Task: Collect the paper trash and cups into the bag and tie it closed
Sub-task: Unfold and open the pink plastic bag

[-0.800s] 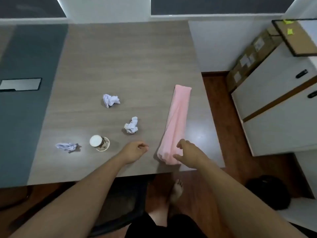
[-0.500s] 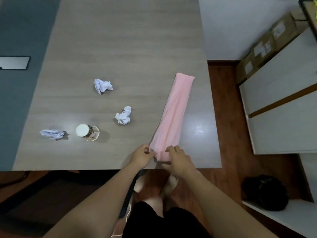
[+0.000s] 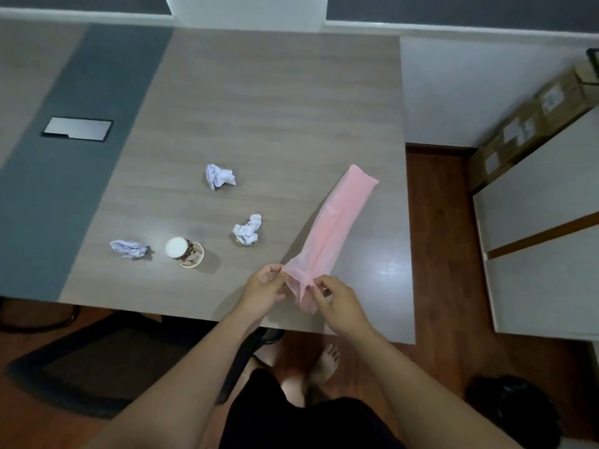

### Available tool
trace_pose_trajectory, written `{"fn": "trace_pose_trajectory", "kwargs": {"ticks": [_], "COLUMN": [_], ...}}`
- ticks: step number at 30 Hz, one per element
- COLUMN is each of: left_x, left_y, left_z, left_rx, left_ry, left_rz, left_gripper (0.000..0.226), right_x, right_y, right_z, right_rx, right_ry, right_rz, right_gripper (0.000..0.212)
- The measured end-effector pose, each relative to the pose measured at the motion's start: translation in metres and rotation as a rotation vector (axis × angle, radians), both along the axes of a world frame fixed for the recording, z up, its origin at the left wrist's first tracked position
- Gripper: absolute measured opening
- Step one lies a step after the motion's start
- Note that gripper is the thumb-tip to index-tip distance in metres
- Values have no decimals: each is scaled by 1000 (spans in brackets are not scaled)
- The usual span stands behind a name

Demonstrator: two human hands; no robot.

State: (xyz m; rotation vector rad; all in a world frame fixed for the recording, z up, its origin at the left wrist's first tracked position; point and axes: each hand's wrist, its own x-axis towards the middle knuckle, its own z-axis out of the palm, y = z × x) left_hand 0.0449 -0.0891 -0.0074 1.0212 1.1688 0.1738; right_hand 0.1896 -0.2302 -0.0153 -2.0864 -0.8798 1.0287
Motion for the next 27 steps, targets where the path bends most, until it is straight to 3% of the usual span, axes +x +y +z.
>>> {"fn": "trace_pose_trajectory", "kwargs": {"ticks": [9,12,16,20,22,24,27], "left_x": [-3,-6,-14,-32,-40,-47,-56], "left_y": [16,27,46,72,86,96,107], "left_z": [36,40,45,49,50,48,47], "left_rx": [10,190,438,615,647,647,653], "left_ry": [24,88,137,223,242,240,221], "left_rz": [63,2,-82,-120,-106,-84,-51], "left_gripper": [24,21,35,45,46,48,49], "right_x": [-2,-4,2,16,20,22,25], "right_y": [29,43,57,54,49,44,37], "right_z": [47,63,80,88,90,89,86], "right_rx": [11,43,55,-27,-140,-257,-348], "right_ry": [176,204,192,62,-55,-221,-350], "right_rz": [-310,-432,-519,-288,-133,-64,-144], "right_gripper": [16,18,12,52,62,54,26]}}
